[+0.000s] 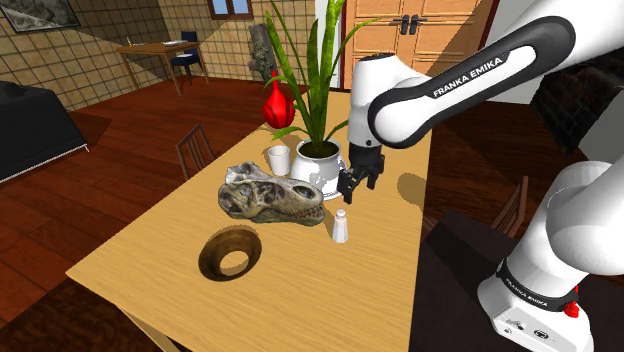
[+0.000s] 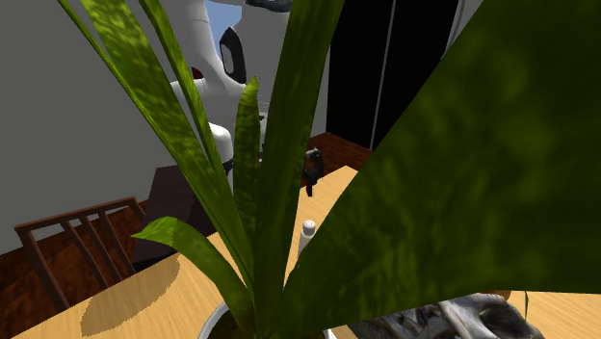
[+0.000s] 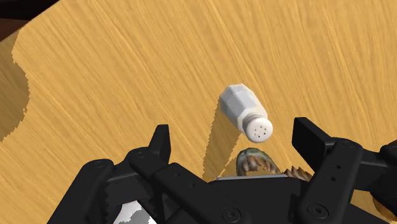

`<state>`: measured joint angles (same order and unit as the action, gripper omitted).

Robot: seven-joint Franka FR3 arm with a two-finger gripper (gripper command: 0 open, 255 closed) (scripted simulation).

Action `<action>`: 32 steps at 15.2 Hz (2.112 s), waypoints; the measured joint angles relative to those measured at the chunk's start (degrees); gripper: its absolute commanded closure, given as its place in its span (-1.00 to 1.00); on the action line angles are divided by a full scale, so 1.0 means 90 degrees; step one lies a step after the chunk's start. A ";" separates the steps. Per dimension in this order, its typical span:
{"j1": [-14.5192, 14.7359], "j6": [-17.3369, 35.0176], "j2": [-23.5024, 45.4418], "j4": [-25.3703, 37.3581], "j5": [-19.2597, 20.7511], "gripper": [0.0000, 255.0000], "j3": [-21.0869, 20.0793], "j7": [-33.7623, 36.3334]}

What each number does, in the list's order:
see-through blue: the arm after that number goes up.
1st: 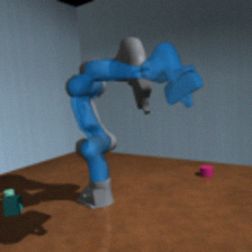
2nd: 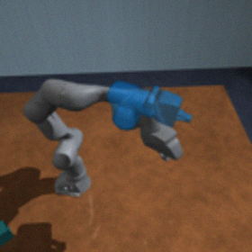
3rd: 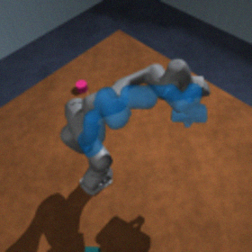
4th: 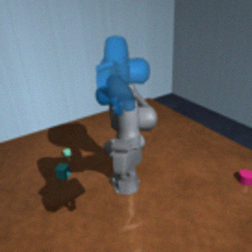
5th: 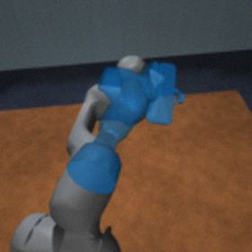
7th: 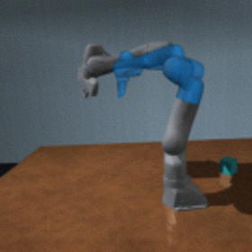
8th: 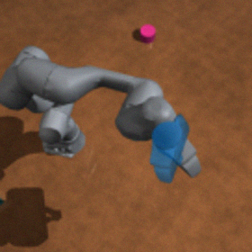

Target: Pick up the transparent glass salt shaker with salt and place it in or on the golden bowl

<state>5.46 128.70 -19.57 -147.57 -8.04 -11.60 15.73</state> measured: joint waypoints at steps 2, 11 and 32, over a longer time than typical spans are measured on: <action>0.0040 0.0429 0.0464 0.0126 -0.0053 -1.00 -0.0124 0.0179; 0.0079 0.1535 0.1481 0.0142 -0.0023 -1.00 -0.0303 0.0435; 0.0081 0.1473 0.1437 0.0170 -0.0029 1.00 -0.0303 0.0437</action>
<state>6.19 141.96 -6.64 -146.04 -8.30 -14.32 19.67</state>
